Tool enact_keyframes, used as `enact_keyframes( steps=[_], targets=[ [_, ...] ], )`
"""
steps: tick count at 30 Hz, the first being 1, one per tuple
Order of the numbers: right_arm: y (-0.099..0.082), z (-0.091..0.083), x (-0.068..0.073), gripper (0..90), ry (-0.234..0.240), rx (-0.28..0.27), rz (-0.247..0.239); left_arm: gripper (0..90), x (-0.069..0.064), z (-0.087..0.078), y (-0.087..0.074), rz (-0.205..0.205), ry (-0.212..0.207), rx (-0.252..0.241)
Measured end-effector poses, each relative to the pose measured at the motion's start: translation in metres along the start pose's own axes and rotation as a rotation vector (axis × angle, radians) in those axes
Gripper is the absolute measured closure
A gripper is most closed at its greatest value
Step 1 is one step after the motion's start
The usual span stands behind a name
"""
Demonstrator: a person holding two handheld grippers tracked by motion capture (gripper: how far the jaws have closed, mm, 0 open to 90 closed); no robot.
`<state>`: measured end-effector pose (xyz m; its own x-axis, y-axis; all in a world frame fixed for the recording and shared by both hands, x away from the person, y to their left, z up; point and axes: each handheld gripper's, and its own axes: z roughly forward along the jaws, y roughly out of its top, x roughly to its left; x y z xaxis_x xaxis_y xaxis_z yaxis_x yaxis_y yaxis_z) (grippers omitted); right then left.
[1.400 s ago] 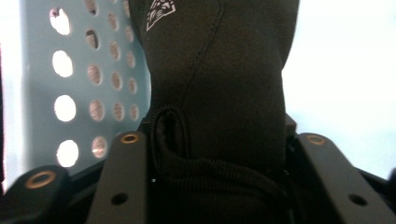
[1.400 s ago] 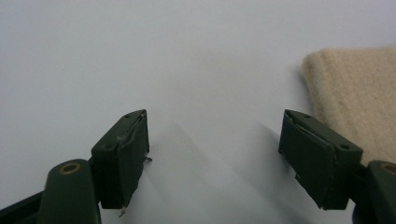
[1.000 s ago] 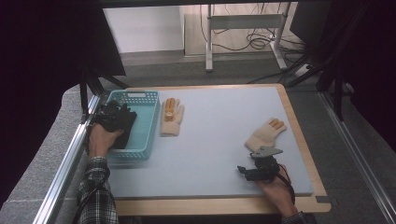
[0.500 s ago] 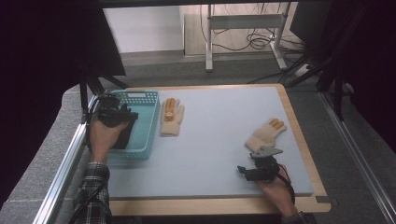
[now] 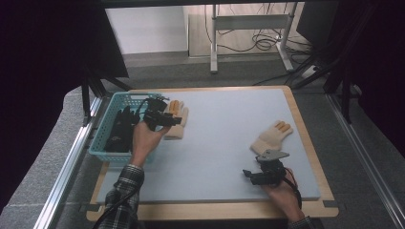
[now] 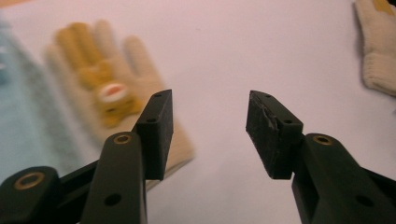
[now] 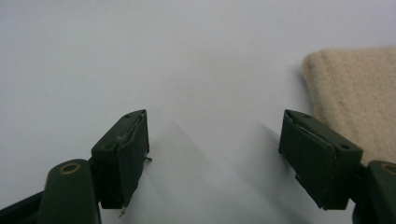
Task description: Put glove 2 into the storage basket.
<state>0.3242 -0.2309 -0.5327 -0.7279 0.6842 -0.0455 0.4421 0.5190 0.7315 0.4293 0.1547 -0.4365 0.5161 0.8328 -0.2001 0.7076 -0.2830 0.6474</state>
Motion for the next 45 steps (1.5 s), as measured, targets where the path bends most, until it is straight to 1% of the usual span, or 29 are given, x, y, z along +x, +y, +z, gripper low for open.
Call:
enact_keyframes(
  steps=[1,3,4,5,6,8,10,12,15,16,18,22,23,24,25,27,29,30,31,33,34,37,38,39,41,44,45],
  targets=[
    [0.000,0.000,0.000,23.8,0.000,0.000,0.000,53.4,-0.004,0.007,0.002,0.005,-0.002,0.008],
    [0.000,0.000,0.000,23.8,0.000,0.000,0.000,54.1,-0.011,0.020,0.004,0.011,0.015,0.024],
    [0.000,0.000,0.000,23.7,0.000,0.000,0.000,54.5,-0.014,0.030,0.005,0.018,0.039,0.038],
    [0.000,0.000,0.000,23.7,0.000,0.000,0.000,54.9,-0.015,0.035,0.006,0.022,0.056,0.047],
    [0.000,0.000,0.000,23.7,0.000,0.000,0.000,55.0,-0.016,0.043,0.007,0.019,0.076,0.062],
    [0.000,0.000,0.000,23.6,0.000,0.000,-0.001,55.1,-0.015,0.053,0.007,0.006,0.105,0.072],
    [0.000,0.000,0.000,23.6,0.001,0.000,-0.001,55.8,-0.011,0.060,0.008,-0.004,0.155,0.077],
    [0.000,0.000,0.000,23.5,0.001,0.000,-0.001,56.4,-0.005,0.066,0.007,-0.006,0.215,0.082],
    [0.000,0.000,0.000,23.5,0.001,0.000,-0.001,56.6,0.003,0.073,0.005,-0.024,0.242,0.094],
    [0.000,0.000,0.000,23.5,0.001,0.000,-0.001,57.0,0.005,0.077,0.004,-0.022,0.255,0.100],
    [0.000,0.000,0.000,23.5,0.001,0.000,-0.001,57.5,0.009,0.085,0.003,-0.024,0.266,0.121],
    [0.000,0.000,0.000,23.4,0.002,-0.001,-0.002,59.5,0.012,0.098,0.001,-0.022,0.306,0.155],
    [0.000,0.000,0.000,23.4,0.002,-0.001,-0.002,61.1,0.013,0.102,0.001,-0.012,0.326,0.169],
    [0.000,0.000,0.000,23.4,0.002,-0.001,-0.002,64.4,0.013,0.105,0.000,-0.009,0.334,0.178],
    [0.000,0.000,0.000,23.4,0.002,-0.001,-0.002,67.0,0.014,0.105,0.000,-0.011,0.333,0.167],
    [0.000,0.000,0.000,23.4,0.001,-0.001,-0.002,78.7,0.013,0.106,0.000,0.005,0.361,0.174],
    [0.000,0.000,0.000,23.4,0.001,-0.001,-0.002,85.1,0.010,0.105,0.000,0.019,0.367,0.180],
    [0.000,0.000,0.000,23.4,0.002,-0.001,-0.002,86.4,0.009,0.103,0.000,0.020,0.363,0.178],
    [0.000,0.000,0.000,23.4,0.002,-0.001,-0.001,87.0,0.007,0.100,0.000,0.019,0.352,0.165],
    [0.000,0.000,0.000,23.4,0.002,0.000,-0.002,87.3,0.003,0.091,0.002,0.005,0.304,0.139],
    [0.000,0.000,0.000,23.4,0.002,0.000,-0.001,87.4,0.001,0.088,0.004,0.008,0.292,0.130],
    [0.000,0.000,0.000,23.3,0.002,0.000,-0.002,87.4,-0.011,0.073,0.009,0.008,0.230,0.081],
    [0.000,0.000,0.000,23.4,0.002,0.000,-0.002,87.3,-0.016,0.068,0.011,0.007,0.203,0.063],
    [0.000,0.000,0.000,23.3,0.002,0.000,-0.002,87.3,-0.023,0.060,0.013,0.009,0.165,0.039],
    [0.000,0.000,0.000,23.4,0.002,0.000,-0.002,87.2,-0.036,0.050,0.016,0.025,0.096,0.006],
    [0.000,0.000,0.000,23.4,0.002,0.000,-0.003,87.1,-0.055,0.037,0.019,0.044,0.016,-0.043],
    [0.000,0.000,0.000,23.3,0.002,0.000,-0.002,87.0,-0.059,0.034,0.020,0.050,-0.002,-0.052]
  ],
)
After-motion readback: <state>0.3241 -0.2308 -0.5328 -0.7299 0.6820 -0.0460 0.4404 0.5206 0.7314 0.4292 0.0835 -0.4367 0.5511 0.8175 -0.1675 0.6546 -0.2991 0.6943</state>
